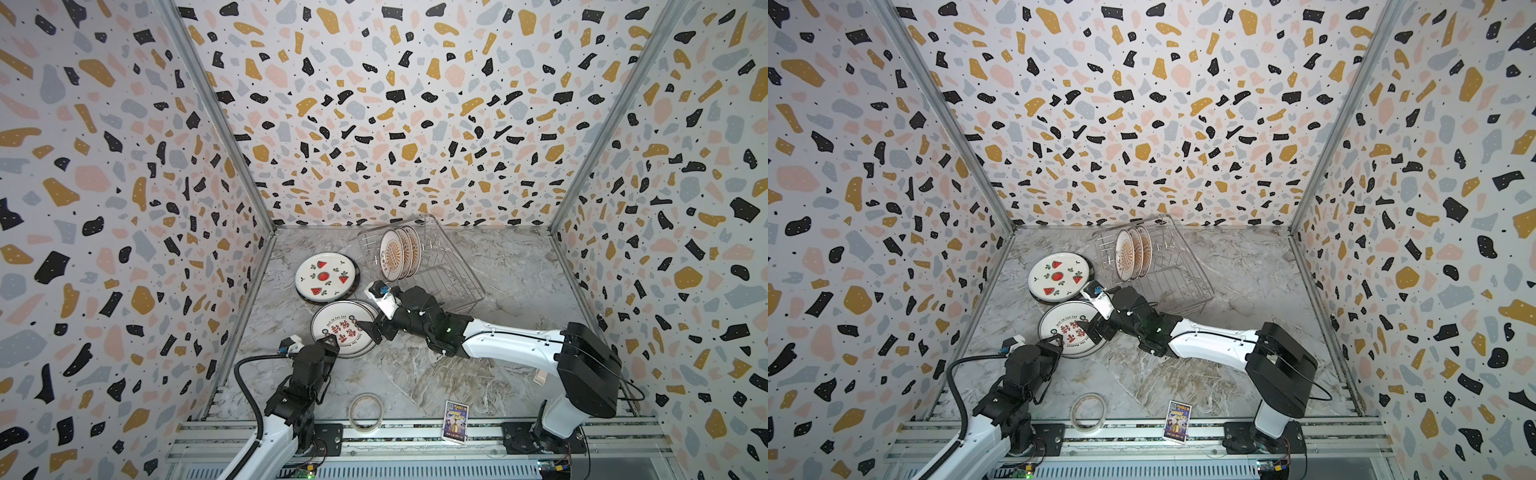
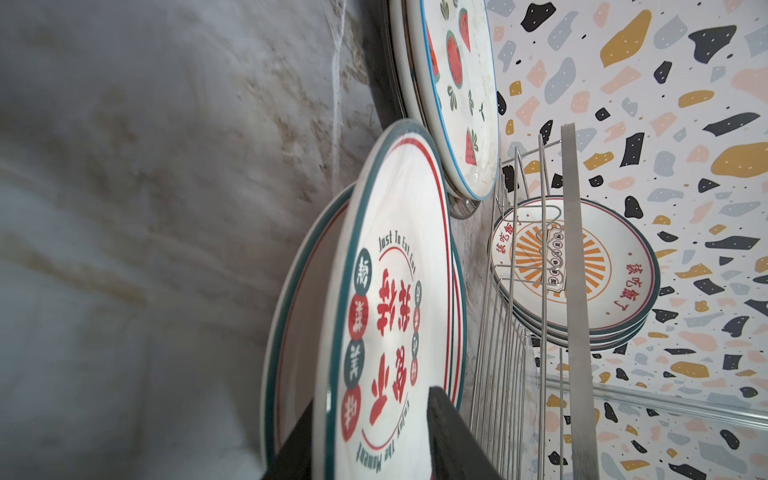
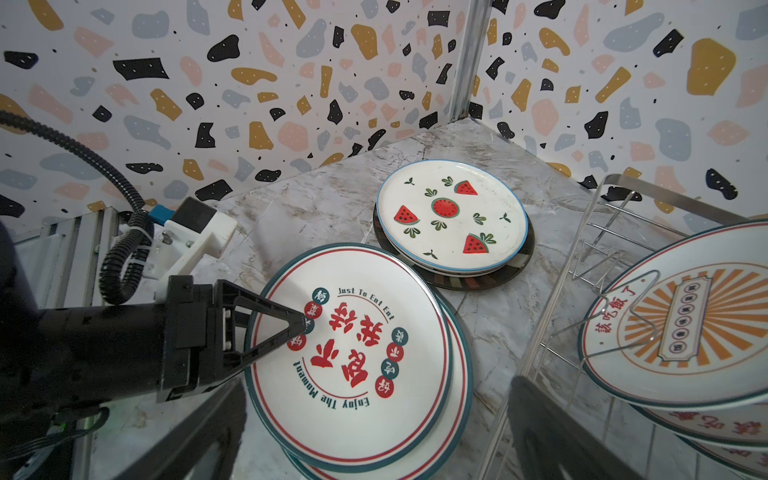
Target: Unload the plates from the dish rack
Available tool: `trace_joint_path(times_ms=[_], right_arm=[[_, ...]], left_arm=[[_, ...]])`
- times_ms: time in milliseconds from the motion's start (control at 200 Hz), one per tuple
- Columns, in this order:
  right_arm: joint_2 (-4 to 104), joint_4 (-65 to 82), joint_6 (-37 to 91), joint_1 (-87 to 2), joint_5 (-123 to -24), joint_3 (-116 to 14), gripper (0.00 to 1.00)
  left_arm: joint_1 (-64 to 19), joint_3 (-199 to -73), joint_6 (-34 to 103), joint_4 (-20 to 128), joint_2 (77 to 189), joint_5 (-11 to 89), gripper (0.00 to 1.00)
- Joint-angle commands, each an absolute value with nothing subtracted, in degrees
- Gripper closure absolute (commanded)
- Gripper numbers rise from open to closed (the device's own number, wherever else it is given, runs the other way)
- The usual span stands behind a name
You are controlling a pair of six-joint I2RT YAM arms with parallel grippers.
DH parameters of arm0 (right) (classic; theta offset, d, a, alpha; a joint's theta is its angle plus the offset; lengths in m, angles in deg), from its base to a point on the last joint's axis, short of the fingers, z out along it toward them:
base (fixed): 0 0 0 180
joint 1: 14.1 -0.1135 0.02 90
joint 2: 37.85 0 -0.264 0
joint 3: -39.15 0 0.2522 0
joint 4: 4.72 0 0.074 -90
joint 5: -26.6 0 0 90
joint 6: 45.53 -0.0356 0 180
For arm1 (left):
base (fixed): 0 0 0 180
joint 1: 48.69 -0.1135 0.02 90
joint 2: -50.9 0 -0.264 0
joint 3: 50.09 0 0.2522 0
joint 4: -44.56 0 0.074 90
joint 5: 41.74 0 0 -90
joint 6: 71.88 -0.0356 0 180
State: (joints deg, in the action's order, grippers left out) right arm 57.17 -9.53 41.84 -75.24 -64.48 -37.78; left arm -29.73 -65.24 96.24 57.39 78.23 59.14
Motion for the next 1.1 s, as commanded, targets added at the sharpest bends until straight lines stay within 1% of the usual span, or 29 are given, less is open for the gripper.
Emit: trace_joint_path(times_ms=[0,85,235,431,516,561,676,756,931,1096], right_arm=[[56.19,-9.42,42.45,-75.53,-63.25,-39.36,0.01],[56.28,-9.33,42.59,-75.53,-62.96,-39.38,0.01],[56.04,-9.5,42.62,-75.62,-62.88,-39.03,0.01],[56.38,-9.59,42.56,-75.62,-62.74,-39.03,0.01],[56.49,-9.59,42.6,-75.69,-62.51,-38.94,0.01],[56.46,-9.6,42.55,-75.69,-62.35,-38.95,0.01],[56.51,-9.64,42.54,-75.71,-62.26,-38.94,0.01],[56.59,-9.68,42.54,-75.71,-62.11,-38.9,0.01],[56.65,-8.39,43.52,-75.71,-61.05,-40.42,0.01],[55.29,-8.94,43.87,-75.71,-60.49,-39.83,0.01]], left_arm=[[-29.97,-66.31,94.11,56.85,77.43,62.22,0.48],[-29.97,-66.14,93.73,56.73,77.43,62.96,0.46],[-29.97,-67.1,91.7,58.84,77.29,65.06,0.34],[-29.97,-66.67,91.77,57.92,78.11,65.71,0.33],[-29.97,-66.58,91.44,57.64,78.11,65.93,0.31],[-29.91,-66.25,91.67,57.21,78.14,65.77,0.29],[-29.88,-66.09,91.38,57.05,77.99,66.06,0.19],[-29.92,-66.46,90.69,57.75,77.89,66.99,0.15],[-29.88,-68.34,86.94,61.07,76.92,73.54,0.15],[-29.88,-67.26,86.02,58.6,76.16,72.61,0.24]])
